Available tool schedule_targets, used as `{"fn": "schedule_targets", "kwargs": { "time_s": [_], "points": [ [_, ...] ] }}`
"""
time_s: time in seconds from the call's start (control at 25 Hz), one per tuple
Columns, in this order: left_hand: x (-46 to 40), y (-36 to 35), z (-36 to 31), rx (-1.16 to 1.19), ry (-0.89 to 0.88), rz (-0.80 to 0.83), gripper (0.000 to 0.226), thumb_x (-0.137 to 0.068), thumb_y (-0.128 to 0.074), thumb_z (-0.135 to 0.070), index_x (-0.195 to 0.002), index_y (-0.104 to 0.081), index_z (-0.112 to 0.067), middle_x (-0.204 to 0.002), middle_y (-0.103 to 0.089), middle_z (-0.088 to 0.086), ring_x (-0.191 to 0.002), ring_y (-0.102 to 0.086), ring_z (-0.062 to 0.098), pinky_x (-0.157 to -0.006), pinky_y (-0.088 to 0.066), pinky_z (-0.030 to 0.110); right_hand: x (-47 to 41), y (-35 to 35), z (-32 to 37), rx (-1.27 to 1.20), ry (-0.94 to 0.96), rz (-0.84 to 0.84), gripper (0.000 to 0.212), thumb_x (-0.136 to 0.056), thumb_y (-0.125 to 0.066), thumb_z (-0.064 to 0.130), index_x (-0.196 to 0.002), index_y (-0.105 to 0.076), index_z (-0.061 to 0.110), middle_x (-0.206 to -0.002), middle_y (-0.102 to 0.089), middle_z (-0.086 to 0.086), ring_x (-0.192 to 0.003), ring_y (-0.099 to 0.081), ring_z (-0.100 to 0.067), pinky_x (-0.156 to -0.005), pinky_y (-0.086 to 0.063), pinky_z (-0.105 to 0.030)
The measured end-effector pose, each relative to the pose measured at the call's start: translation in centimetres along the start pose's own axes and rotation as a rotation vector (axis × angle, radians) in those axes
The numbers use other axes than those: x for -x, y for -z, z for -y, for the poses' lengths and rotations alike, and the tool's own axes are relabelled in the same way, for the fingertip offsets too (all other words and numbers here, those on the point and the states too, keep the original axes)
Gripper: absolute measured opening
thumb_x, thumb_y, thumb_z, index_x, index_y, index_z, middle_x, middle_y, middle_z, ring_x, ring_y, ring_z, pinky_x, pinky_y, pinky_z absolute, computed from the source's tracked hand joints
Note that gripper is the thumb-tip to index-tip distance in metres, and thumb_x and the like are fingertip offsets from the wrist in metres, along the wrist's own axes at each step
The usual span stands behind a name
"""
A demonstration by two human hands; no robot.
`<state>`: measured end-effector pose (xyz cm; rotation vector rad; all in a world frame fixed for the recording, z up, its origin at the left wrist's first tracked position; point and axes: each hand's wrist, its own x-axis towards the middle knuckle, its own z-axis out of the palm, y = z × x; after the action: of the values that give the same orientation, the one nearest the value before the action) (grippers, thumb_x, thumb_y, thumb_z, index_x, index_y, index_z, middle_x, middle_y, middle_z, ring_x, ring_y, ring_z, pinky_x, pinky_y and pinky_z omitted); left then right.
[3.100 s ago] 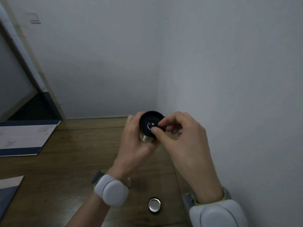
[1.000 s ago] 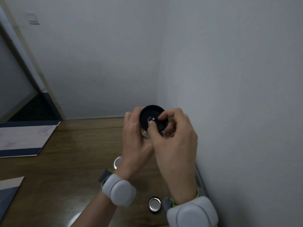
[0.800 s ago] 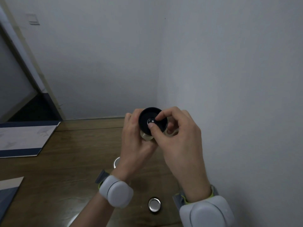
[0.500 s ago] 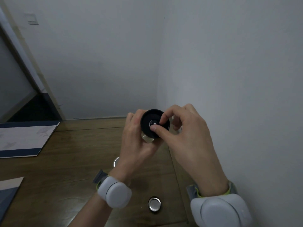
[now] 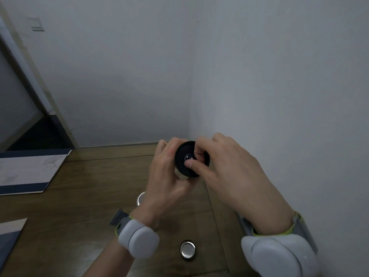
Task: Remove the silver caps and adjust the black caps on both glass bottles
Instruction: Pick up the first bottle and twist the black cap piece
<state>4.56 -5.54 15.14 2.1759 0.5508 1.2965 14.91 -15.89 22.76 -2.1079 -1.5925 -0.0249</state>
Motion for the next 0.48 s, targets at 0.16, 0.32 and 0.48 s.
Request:
{"fn": "schedule_targets", "kwargs": {
  "time_s": [0.16, 0.32, 0.48],
  "points": [
    [0.0, -0.3, -0.2, 0.022, 0.028, -0.033, 0.024, -0.077, -0.057, -0.027, -0.1, -0.057, -0.03, -0.091, -0.057, -0.018, -0.087, -0.048, 0.023, -0.072, -0.041, 0.024, 0.7, -1.6, 0.7, -0.087, -0.092, -0.124, 0.028, -0.091, -0.052, 0.056, -0.082, -0.042, 0.031, -0.088, -0.041, 0.008, -0.09, -0.042, -0.012, -0.062, -0.034, -0.033],
    [0.1, -0.5, 0.0, 0.025, 0.061, -0.064, 0.025, -0.079, -0.064, -0.021, -0.102, -0.059, -0.028, -0.093, -0.057, -0.023, -0.09, -0.049, 0.022, -0.072, -0.042, 0.025, 0.9, -2.7, 1.1, -0.123, -0.158, -0.196, 0.029, -0.092, -0.049, 0.058, -0.083, -0.043, 0.03, -0.091, -0.041, 0.009, -0.094, -0.044, -0.013, -0.062, -0.036, -0.032],
    [0.1, -0.6, -0.1, 0.022, 0.054, -0.092, 0.021, -0.081, -0.062, -0.034, -0.102, -0.057, -0.035, -0.092, -0.055, -0.031, -0.091, -0.051, 0.014, -0.071, -0.041, 0.019, 0.8, -3.4, 1.6, -0.166, -0.225, -0.233, 0.03, -0.093, -0.049, 0.056, -0.079, -0.042, 0.03, -0.092, -0.04, 0.009, -0.093, -0.043, -0.013, -0.055, -0.031, -0.027]
  ]
}}
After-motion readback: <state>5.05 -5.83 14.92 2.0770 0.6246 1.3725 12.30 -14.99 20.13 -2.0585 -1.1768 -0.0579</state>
